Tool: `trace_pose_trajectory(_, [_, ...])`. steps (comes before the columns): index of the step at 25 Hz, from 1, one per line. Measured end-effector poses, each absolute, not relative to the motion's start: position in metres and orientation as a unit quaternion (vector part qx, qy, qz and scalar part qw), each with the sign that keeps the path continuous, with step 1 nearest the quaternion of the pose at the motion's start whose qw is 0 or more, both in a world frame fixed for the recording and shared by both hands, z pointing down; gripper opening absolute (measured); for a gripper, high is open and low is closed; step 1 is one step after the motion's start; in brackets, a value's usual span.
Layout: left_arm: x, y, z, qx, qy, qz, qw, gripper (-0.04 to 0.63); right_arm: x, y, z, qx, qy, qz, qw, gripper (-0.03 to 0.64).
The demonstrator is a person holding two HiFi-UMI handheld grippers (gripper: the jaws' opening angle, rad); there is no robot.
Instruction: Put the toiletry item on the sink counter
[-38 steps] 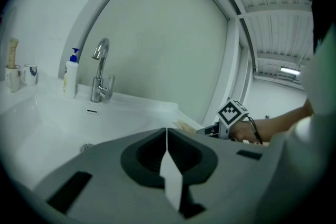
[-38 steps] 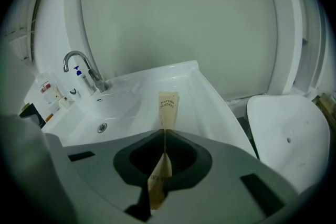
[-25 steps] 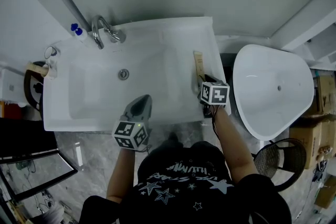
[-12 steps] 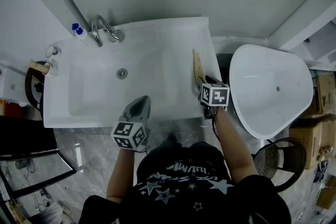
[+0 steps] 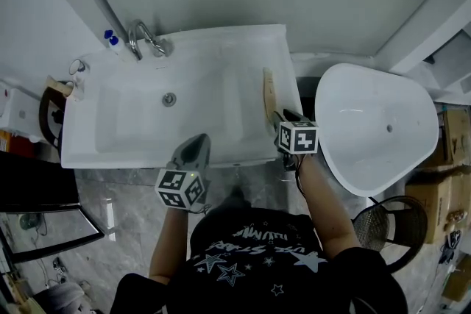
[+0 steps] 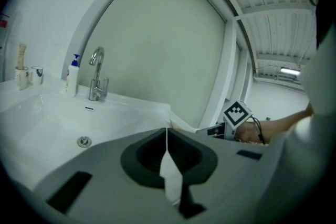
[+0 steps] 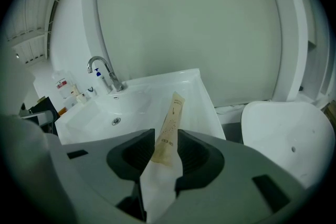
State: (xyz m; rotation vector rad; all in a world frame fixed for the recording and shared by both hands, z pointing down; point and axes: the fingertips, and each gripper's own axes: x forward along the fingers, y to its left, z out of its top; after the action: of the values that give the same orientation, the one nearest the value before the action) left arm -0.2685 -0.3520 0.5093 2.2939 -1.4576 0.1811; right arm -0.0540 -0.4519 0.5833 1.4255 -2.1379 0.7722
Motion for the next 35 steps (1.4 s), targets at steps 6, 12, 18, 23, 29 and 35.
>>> trace_pose_trajectory(6, [-0.249, -0.329, 0.499, 0.82, -0.535, 0.066, 0.193, 0.021, -0.048, -0.431, 0.573, 0.492, -0.797, 0.274, 0.217, 0.13])
trace_pose_trajectory(12, [-0.233, -0.31, 0.485, 0.811, -0.554, 0.06, 0.176, 0.021, -0.04, -0.414, 0.558, 0.457, -0.823, 0.266, 0.206, 0.072])
trace_pose_trajectory(18, [-0.208, -0.287, 0.482, 0.805, -0.564, 0.064, 0.175, 0.021, -0.026, -0.393, 0.552, 0.43, -0.837, 0.271, 0.202, 0.026])
trace_pose_trajectory(23, [-0.188, -0.262, 0.479, 0.796, -0.575, 0.067, 0.175, 0.021, -0.016, -0.369, 0.551, 0.401, -0.849, 0.276, 0.205, 0.017])
trace_pose_trajectory(29, [-0.166, -0.225, 0.479, 0.781, -0.595, 0.068, 0.174, 0.021, -0.002, -0.339, 0.55, 0.369, -0.868, 0.266, 0.202, 0.014])
trace_pose_trajectory(35, [-0.14, -0.182, 0.485, 0.768, -0.612, 0.067, 0.176, 0.021, 0.011, -0.3, 0.55, 0.337, -0.885, 0.251, 0.203, 0.014])
